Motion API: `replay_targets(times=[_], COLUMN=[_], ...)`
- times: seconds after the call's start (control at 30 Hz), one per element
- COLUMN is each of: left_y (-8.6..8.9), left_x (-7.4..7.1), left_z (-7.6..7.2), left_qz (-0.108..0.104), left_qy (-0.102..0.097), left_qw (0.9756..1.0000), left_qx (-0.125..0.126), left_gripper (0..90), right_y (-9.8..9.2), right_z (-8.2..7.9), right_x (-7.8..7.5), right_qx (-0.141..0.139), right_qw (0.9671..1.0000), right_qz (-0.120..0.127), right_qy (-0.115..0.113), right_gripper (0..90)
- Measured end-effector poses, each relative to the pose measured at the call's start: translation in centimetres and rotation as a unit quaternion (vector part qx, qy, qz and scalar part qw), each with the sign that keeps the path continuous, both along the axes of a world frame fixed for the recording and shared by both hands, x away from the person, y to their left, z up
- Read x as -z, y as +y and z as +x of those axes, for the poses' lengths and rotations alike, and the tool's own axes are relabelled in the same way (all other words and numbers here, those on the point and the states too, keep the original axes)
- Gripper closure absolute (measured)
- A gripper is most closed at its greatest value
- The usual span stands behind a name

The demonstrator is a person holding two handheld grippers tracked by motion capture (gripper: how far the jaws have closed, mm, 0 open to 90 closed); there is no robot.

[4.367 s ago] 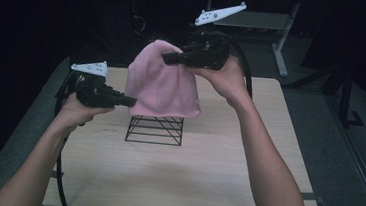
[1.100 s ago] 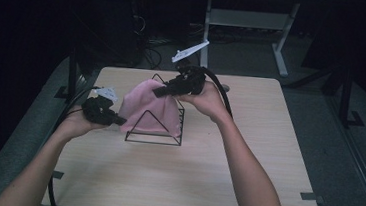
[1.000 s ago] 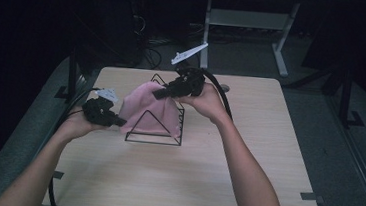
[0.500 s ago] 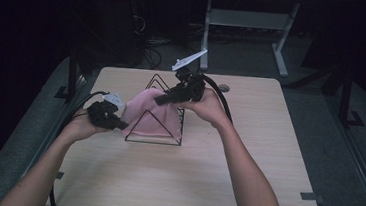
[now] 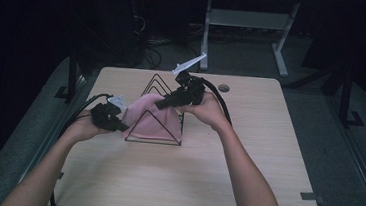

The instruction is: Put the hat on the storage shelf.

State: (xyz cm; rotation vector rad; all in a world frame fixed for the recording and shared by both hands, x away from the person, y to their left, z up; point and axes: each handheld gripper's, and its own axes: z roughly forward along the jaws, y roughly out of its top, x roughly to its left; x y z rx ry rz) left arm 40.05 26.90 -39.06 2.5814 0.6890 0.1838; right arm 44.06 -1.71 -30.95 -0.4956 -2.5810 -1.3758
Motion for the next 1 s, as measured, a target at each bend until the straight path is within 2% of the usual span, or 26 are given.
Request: replay_targets(times=[0.17, 0.2, 0.4, 0.53, 0.8, 1.0], left_y=[0.4, 0.5, 0.3, 0.1, -0.1, 0.1], left_x=[1.0, 1.2, 1.5, 1.9, 2.2, 1.9], left_z=[0.0, 0.1, 0.2, 0.3, 0.4, 0.2], left_qz=[-0.003, -0.004, 0.007, 0.018, 0.030, 0.026], left_qy=[0.007, 0.009, 0.007, 0.008, 0.011, 0.011], left_qw=[0.9999, 0.9999, 0.9999, 0.9998, 0.9995, 0.9995], left_qx=[-0.009, -0.010, -0.006, -0.005, -0.004, -0.011], left_gripper=[82.4, 82.5, 82.1, 81.5, 80.7, 74.8], right_y=[0.3, 0.4, 0.4, 0.4, 0.2, -0.1], right_z=[0.0, 0.0, 0.1, 0.0, -0.2, -0.5], right_x=[0.6, 0.8, 0.9, 0.9, 1.1, 1.1], right_qx=[-0.007, -0.007, -0.006, -0.006, -0.005, -0.003], right_qw=[0.9998, 0.9998, 0.9998, 0.9998, 0.9998, 0.9999], right_qz=[-0.017, -0.015, -0.011, -0.002, 0.000, 0.003], right_qy=[0.005, 0.012, 0.017, 0.019, 0.017, 0.013], right_gripper=[70.2, 69.9, 68.9, 66.9, 67.6, 63.7])
